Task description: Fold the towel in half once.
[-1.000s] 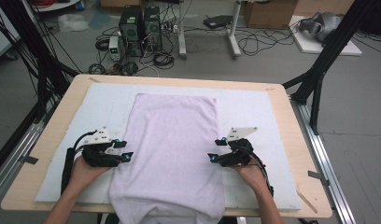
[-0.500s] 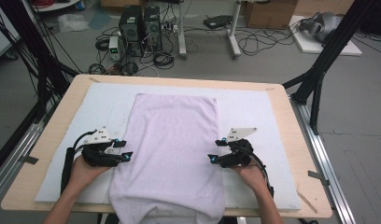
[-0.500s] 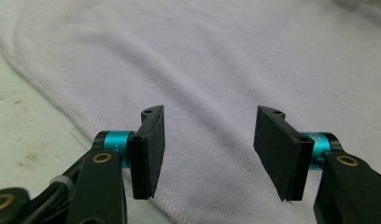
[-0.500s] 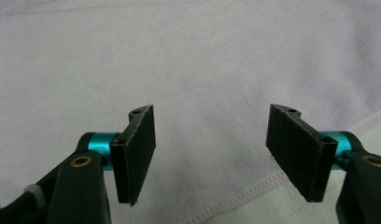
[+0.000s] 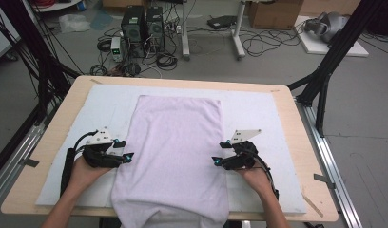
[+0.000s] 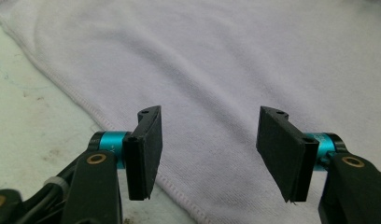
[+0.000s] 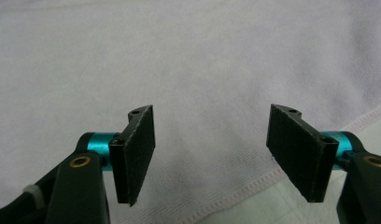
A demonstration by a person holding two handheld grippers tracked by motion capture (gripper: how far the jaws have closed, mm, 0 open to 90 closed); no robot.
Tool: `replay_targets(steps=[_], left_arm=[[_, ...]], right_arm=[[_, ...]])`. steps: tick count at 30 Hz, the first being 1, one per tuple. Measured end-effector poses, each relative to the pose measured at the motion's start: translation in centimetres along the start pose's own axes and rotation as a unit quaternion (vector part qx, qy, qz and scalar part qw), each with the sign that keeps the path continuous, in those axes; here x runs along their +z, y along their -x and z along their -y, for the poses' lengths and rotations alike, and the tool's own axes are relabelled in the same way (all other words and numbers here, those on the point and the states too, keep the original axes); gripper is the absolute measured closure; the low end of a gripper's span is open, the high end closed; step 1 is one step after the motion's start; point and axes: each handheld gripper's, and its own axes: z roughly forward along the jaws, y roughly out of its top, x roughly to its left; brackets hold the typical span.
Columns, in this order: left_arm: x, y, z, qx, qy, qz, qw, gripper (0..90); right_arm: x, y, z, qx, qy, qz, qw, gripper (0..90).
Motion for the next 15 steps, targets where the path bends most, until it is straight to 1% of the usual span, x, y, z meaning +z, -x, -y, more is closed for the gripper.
replay_targets(steps=[1, 3, 5, 6, 7, 8, 9, 10, 12, 13, 15], left_arm=[[0.0, -0.2, -0.2, -0.001, -0.002, -0.002, 1.0000, 40.5], [0.2, -0.7, -0.5, -0.008, 0.000, -0.003, 1.0000, 40.5], [0.5, -1.4, -1.0, -0.014, 0.000, -0.004, 0.9999, 40.9], [0.6, -1.7, -1.3, -0.018, 0.001, -0.005, 0.9998, 41.2], [0.8, -2.1, -1.7, -0.020, 0.003, -0.008, 0.9998, 42.4], [1.0, -2.5, -2.2, -0.023, 0.009, -0.018, 0.9995, 43.1], [1.1, -2.9, -2.6, -0.023, 0.009, -0.023, 0.9994, 44.1], [1.4, -3.3, -3.2, -0.025, 0.006, -0.027, 0.9993, 45.1], [2.0, -4.3, -4.3, -0.027, 0.007, -0.031, 0.9992, 46.9], [2.3, -4.8, -4.9, -0.028, 0.006, -0.032, 0.9991, 47.7], [2.9, -6.1, -6.1, -0.033, -0.001, -0.033, 0.9989, 49.4]], right_arm=[[-0.1, 0.2, 0.0, 0.003, 0.002, -0.003, 1.0000, 31.1], [-0.4, 0.6, -0.4, 0.003, -0.001, 0.003, 1.0000, 30.6], [-0.6, 1.5, -1.0, 0.003, 0.003, 0.008, 1.0000, 31.7], [-0.6, 1.8, -1.2, 0.007, 0.002, 0.009, 0.9999, 31.8], [-0.6, 2.4, -1.5, 0.008, 0.002, 0.011, 0.9999, 32.0], [-0.5, 3.0, -1.8, 0.015, -0.001, 0.011, 0.9998, 32.0], [-0.4, 3.7, -2.3, 0.018, -0.005, 0.013, 0.9997, 32.1], [-0.4, 4.2, -2.6, 0.017, -0.007, 0.015, 0.9997, 32.5], [-0.3, 5.4, -3.5, 0.020, -0.003, 0.021, 0.9996, 32.9], [-0.2, 6.0, -4.0, 0.024, -0.004, 0.024, 0.9994, 32.9], [0.0, 7.1, -5.2, 0.023, -0.011, 0.033, 0.9992, 33.7]])
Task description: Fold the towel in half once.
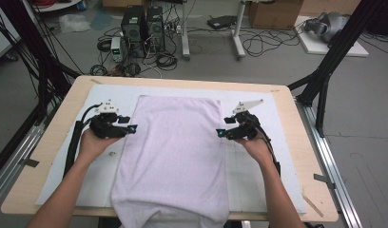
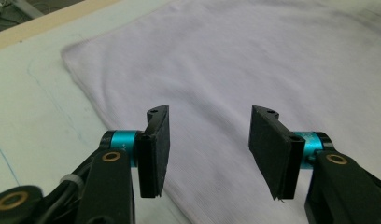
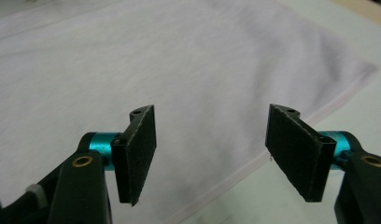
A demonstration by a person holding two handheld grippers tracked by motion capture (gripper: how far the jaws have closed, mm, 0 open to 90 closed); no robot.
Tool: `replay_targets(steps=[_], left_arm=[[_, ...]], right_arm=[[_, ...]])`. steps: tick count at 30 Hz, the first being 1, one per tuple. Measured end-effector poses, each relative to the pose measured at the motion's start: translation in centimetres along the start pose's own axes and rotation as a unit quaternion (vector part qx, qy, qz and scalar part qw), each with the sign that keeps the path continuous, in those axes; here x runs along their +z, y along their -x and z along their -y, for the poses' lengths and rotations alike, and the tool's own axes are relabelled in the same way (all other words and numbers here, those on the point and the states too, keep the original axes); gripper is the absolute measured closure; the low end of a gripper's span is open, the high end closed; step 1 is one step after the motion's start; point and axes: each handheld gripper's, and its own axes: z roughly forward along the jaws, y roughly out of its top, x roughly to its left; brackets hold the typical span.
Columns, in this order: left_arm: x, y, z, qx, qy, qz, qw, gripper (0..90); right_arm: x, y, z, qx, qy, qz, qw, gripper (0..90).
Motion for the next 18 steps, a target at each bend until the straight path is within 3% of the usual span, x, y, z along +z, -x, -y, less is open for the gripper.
replay_targets(steps=[3, 6, 8, 11, 14, 18], left_arm=[[1.1, -1.6, -1.4, -0.008, -0.007, -0.006, 0.9999, 52.4], [2.4, -2.4, -1.7, -0.005, -0.019, -0.025, 0.9995, 55.6], [3.3, -2.7, -1.3, -0.009, -0.027, -0.037, 0.9989, 57.3], [4.7, -2.9, -0.7, -0.016, -0.046, -0.034, 0.9982, 58.8], [5.8, -3.3, -0.2, -0.042, -0.042, -0.032, 0.9977, 58.7], [6.7, -3.7, 0.3, -0.060, -0.048, -0.050, 0.9958, 57.9]], right_arm=[[0.4, 1.3, -1.6, 0.000, 0.009, 0.013, 0.9999, 37.1], [1.5, 2.4, -2.1, 0.007, 0.002, 0.023, 0.9997, 40.1], [2.4, 3.0, -1.8, 0.011, -0.003, 0.030, 0.9995, 41.9], [3.6, 3.8, -1.0, 0.036, -0.017, 0.030, 0.9988, 43.4], [4.6, 4.3, -0.4, 0.049, -0.027, 0.034, 0.9978, 44.5], [5.7, 4.4, 0.0, 0.042, -0.048, 0.053, 0.9966, 46.4]])
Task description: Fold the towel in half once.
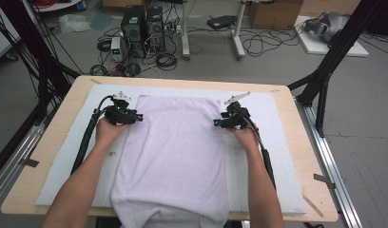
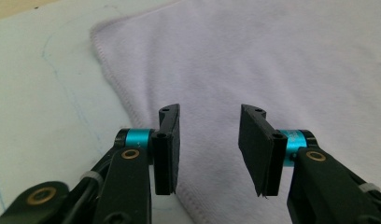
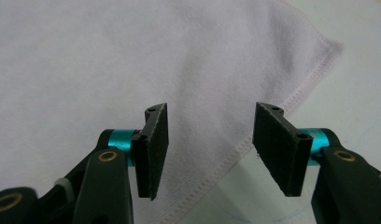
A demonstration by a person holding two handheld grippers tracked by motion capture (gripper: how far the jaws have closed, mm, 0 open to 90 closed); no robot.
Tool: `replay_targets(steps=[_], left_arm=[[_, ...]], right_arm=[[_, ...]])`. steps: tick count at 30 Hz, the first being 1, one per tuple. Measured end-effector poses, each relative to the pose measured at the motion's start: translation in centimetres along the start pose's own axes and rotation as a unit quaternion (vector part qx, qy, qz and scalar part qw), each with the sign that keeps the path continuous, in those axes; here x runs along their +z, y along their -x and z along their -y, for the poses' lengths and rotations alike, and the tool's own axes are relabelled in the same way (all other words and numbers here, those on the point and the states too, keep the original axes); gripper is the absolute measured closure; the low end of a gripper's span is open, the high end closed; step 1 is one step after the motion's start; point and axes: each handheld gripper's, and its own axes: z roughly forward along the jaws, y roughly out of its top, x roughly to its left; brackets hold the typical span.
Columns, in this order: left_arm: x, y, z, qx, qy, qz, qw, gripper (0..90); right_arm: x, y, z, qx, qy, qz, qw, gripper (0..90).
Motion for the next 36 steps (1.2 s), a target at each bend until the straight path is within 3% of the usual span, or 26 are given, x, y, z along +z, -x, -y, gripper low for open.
replay_targets(steps=[2, 5, 7, 8, 10, 12, 15, 18, 24, 28, 32, 36], left_arm=[[0.4, -0.3, 0.3, -0.011, -0.013, 0.003, 0.9999, 57.3], [0.6, -0.2, 0.4, -0.006, -0.015, -0.001, 0.9999, 57.9], [0.6, 0.0, 0.4, 0.004, -0.019, -0.025, 0.9995, 68.2], [0.6, 0.0, 0.3, 0.003, -0.020, -0.027, 0.9994, 75.5], [0.6, 0.1, 0.3, 0.004, -0.020, -0.022, 0.9995, 84.3], [0.6, 0.2, 0.2, 0.004, -0.022, -0.022, 0.9995, 86.8], [0.4, 0.0, 0.3, -0.001, -0.024, -0.013, 0.9996, 87.8], [0.1, -0.2, 0.2, -0.003, -0.018, 0.002, 0.9998, 88.0], [-2.3, -0.5, -0.6, -0.012, 0.028, 0.032, 0.9990, 88.1], [-4.2, -0.1, -0.9, 0.004, 0.038, 0.048, 0.9981, 88.1], [-6.4, 0.9, -0.8, 0.027, 0.050, 0.062, 0.9965, 88.2], [-8.7, 2.4, 0.8, 0.046, 0.058, 0.074, 0.9945, 88.0]], right_arm=[[0.3, 0.1, 0.1, 0.004, -0.002, 0.006, 1.0000, 46.8], [0.8, 0.3, 0.5, 0.015, -0.011, 0.007, 0.9998, 49.2], [0.8, 0.3, 0.5, 0.016, -0.008, 0.015, 0.9997, 53.2], [0.8, 0.2, 0.5, 0.016, -0.008, 0.017, 0.9997, 57.6], [0.8, 0.1, 0.4, 0.013, -0.010, 0.005, 0.9998, 68.4], [0.8, 0.0, 0.5, 0.012, -0.006, -0.012, 0.9998, 80.3], [0.8, 0.3, 0.8, 0.032, 0.005, -0.032, 0.9990, 83.3], [0.5, 0.4, 0.7, 0.027, 0.009, -0.034, 0.9990, 83.9], [-1.8, 0.5, -0.1, 0.028, 0.052, -0.039, 0.9975, 83.9], [-3.8, -0.2, -0.7, 0.013, 0.064, -0.041, 0.9970, 83.9], [-5.8, -1.1, -1.0, 0.010, 0.078, -0.061, 0.9950, 83.7], [-7.6, -3.5, -0.1, -0.012, 0.098, -0.081, 0.9919, 83.5]])
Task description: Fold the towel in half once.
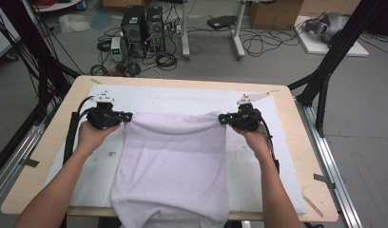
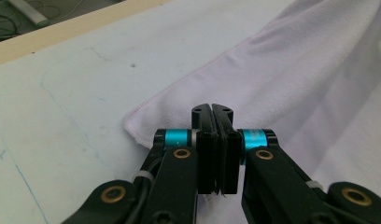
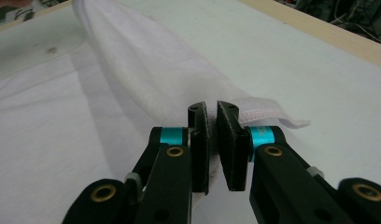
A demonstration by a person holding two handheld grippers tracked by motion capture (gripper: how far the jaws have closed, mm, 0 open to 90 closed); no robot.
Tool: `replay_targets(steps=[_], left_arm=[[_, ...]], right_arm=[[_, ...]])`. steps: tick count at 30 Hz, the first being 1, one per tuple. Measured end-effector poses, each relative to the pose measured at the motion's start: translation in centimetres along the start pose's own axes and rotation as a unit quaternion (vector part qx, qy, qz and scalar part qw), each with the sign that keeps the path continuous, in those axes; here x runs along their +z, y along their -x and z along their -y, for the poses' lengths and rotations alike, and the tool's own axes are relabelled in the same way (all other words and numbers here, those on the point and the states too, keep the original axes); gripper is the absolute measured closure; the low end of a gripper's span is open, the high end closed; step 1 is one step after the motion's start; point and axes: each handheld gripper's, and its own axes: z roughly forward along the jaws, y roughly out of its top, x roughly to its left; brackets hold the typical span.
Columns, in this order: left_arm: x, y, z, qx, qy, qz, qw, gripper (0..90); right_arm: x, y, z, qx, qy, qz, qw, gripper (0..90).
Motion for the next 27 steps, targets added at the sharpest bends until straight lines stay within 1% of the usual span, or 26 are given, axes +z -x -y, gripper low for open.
replay_targets(steps=[1, 3, 4, 5, 6, 7, 8, 9, 10, 11, 12, 13, 14, 16, 17, 18, 19, 20, 21, 22, 24, 26, 27], left_arm=[[-0.6, 0.6, 0.6, 0.005, 0.004, 0.002, 1.0000, 88.0], [-1.6, 1.5, 2.0, 0.010, -0.001, 0.011, 0.9999, 88.0], [-2.1, 2.0, 2.8, 0.016, -0.003, 0.014, 0.9998, 88.0], [-2.6, 2.6, 3.9, 0.021, -0.010, 0.017, 0.9996, 87.9], [-2.9, 3.0, 4.6, 0.022, -0.012, 0.022, 0.9995, 87.7], [-3.2, 3.5, 5.7, 0.025, -0.015, 0.030, 0.9991, 87.6], [-3.3, 3.8, 6.3, 0.024, -0.019, 0.034, 0.9990, 87.4], [-3.4, 4.1, 7.1, 0.026, -0.026, 0.037, 0.9986, 87.1], [-3.5, 4.4, 7.6, 0.025, -0.032, 0.039, 0.9984, 85.9], [-3.5, 4.5, 8.0, 0.022, -0.036, 0.040, 0.9983, 80.3], [-3.6, 4.5, 8.2, 0.021, -0.040, 0.041, 0.9981, 71.7], [-3.7, 4.4, 8.2, 0.020, -0.040, 0.041, 0.9981, 65.9], [-3.7, 4.2, 8.0, 0.016, -0.037, 0.040, 0.9984, 62.0], [-3.6, 3.8, 7.3, 0.014, -0.034, 0.027, 0.9989, 56.1], [-3.3, 3.4, 6.7, 0.013, -0.032, 0.026, 0.9991, 54.8], [-3.1, 3.2, 6.4, 0.012, -0.029, 0.025, 0.9992, 54.8], [-2.7, 2.8, 6.0, 0.009, -0.027, 0.020, 0.9994, 54.9], [-2.2, 2.3, 5.7, 0.007, -0.027, 0.009, 0.9996, 55.7], [-1.7, 1.8, 5.5, -0.005, -0.028, 0.003, 0.9996, 57.5], [-1.2, 1.3, 5.4, -0.017, -0.022, 0.001, 0.9996, 58.1], [-0.3, 0.6, 5.1, -0.036, -0.022, -0.010, 0.9991, 59.5], [0.6, -0.1, 5.0, -0.057, -0.022, -0.006, 0.9981, 58.4], [1.0, -0.4, 4.9, -0.065, -0.027, -0.007, 0.9975, 57.0]], right_arm=[[-0.4, -0.8, 0.4, -0.001, 0.002, -0.007, 1.0000, 83.6], [-0.9, -2.1, 1.4, -0.015, -0.010, -0.010, 0.9998, 83.5], [-1.1, -2.7, 2.1, -0.014, -0.013, -0.014, 0.9997, 83.5], [-1.3, -3.4, 2.8, -0.012, -0.013, -0.020, 0.9996, 83.2], [-1.5, -4.2, 3.8, -0.017, -0.015, -0.023, 0.9995, 83.0], [-1.5, -4.6, 4.4, -0.015, -0.021, -0.027, 0.9993, 82.5], [-1.4, -5.4, 5.4, -0.014, -0.023, -0.031, 0.9992, 82.4], [-1.3, -5.8, 5.9, -0.017, -0.026, -0.032, 0.9990, 81.4], [-1.2, -6.3, 6.6, -0.018, -0.038, -0.033, 0.9985, 78.6], [-1.0, -6.6, 7.0, -0.020, -0.054, -0.031, 0.9979, 72.8], [-1.0, -6.6, 7.4, -0.018, -0.060, -0.028, 0.9977, 67.3], [-1.1, -6.6, 7.7, -0.012, -0.057, -0.028, 0.9979, 62.1], [-1.2, -6.4, 7.7, -0.011, -0.048, -0.026, 0.9984, 58.6], [-1.7, -6.0, 7.3, -0.008, -0.028, -0.012, 0.9995, 55.0], [-1.9, -5.7, 7.0, -0.003, -0.021, -0.008, 0.9997, 54.2], [-1.9, -5.3, 6.4, -0.004, -0.017, -0.003, 0.9998, 53.2], [-1.9, -5.1, 6.1, -0.004, -0.019, 0.004, 0.9998, 52.6], [-1.6, -4.7, 5.7, -0.008, -0.022, 0.011, 0.9997, 52.3], [-1.3, -4.2, 5.3, -0.006, -0.025, 0.013, 0.9996, 52.4], [-0.9, -3.7, 5.1, -0.004, -0.024, 0.018, 0.9995, 52.4], [0.1, -2.8, 4.7, 0.011, -0.034, 0.024, 0.9991, 51.3], [1.3, -2.0, 4.4, 0.012, -0.047, 0.028, 0.9984, 49.8], [1.8, -1.8, 4.4, 0.012, -0.046, 0.033, 0.9983, 49.8]])
